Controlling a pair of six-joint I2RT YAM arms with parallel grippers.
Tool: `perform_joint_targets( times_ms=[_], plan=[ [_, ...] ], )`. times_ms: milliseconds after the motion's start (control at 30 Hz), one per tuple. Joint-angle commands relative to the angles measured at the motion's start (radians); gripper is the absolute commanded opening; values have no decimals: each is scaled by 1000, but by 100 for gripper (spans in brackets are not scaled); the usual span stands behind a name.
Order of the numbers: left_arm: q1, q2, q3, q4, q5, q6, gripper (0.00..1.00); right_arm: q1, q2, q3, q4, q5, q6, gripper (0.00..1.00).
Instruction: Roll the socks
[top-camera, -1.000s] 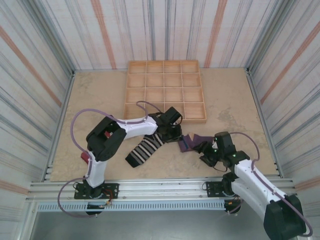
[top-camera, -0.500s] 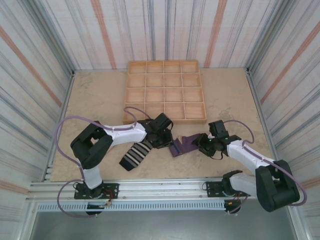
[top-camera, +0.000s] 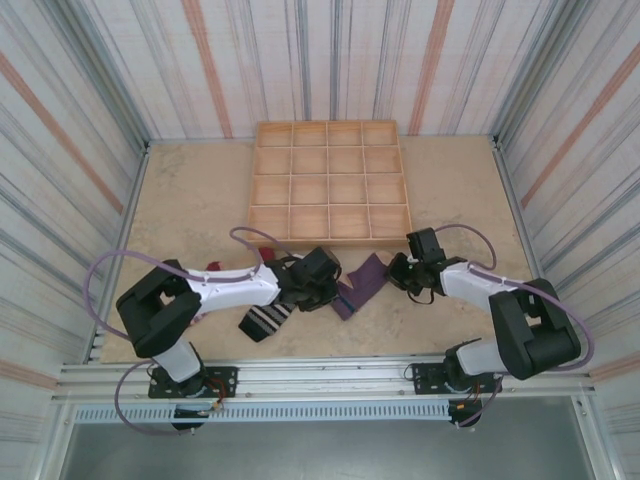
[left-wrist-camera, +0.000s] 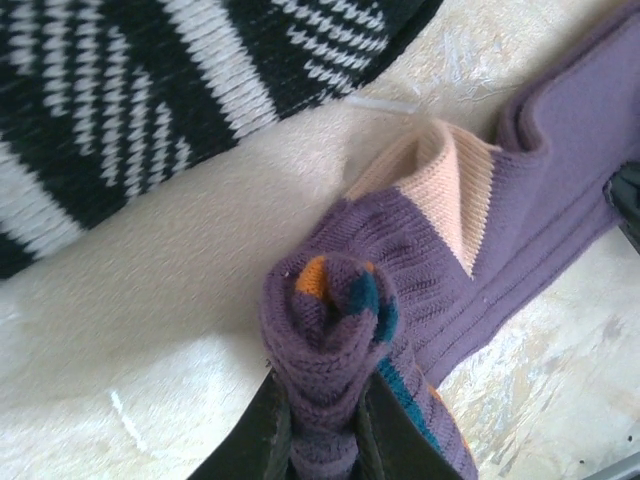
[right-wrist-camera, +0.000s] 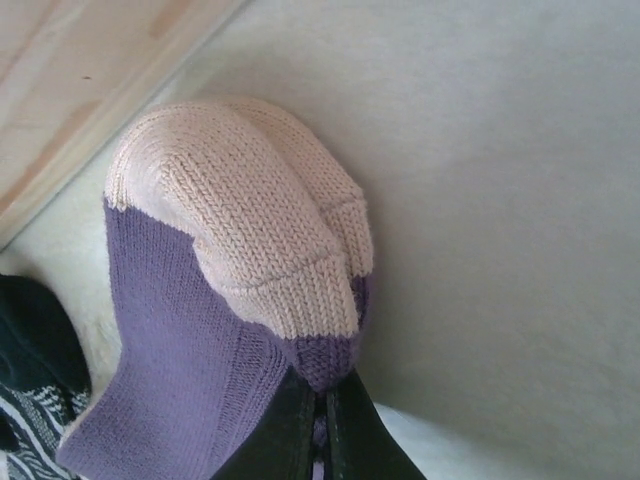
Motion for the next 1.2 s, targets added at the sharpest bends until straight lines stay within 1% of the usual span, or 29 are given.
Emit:
perform_joint_targets(
  times_ms=[0, 33, 67, 100, 167, 200, 300, 367, 467, 600, 700, 767, 933, 1067, 1167],
  plan=[
    [-6, -28, -24, -43, -84, -78, 0, 18, 32, -14, -8, 76, -61, 9],
    [-8, -28, -27, -46, -87, -89, 0, 21, 23, -14, 4, 75, -80, 12],
    [-12, -29, -30, -47, -86, -107, 0, 26, 5, -11, 12, 61, -116, 17],
    [-15, -29, -30, -51, -88, -122, 0, 35, -14, 2, 0, 58, -156, 26],
    [-20, -26, -24, -66, -94, -142, 0, 68, -67, 23, -43, 82, -232, 49],
    [-20, -24, -19, -73, -92, -148, 0, 91, -102, 30, -61, 96, -269, 57],
    [-20, -18, -2, -105, -86, -155, 0, 163, -215, 19, -99, 150, -336, 72],
    [-20, -12, 14, -124, -77, -155, 0, 230, -290, -11, -92, 175, -363, 76],
    [-20, -8, 28, -141, -65, -154, 0, 397, -389, -47, -114, 312, -417, 78],
    [-16, -7, 36, -146, -48, -153, 0, 616, -483, -132, -63, 477, -456, 76],
    [-11, 5, 52, -152, -25, -143, 0, 778, -489, -170, -15, 619, -497, 75],
    [-5, 10, 62, -159, -11, -137, 0, 873, -459, -170, 8, 718, -525, 75],
    [13, 13, 65, -157, 24, -132, 0, 1010, -302, -141, 92, 830, -603, 71],
    [21, 15, 64, -157, 39, -131, 0, 1038, -181, -108, 153, 851, -641, 70],
    [26, 22, 62, -149, 52, -131, 0, 1041, -115, -98, 206, 871, -664, 68]
  ],
)
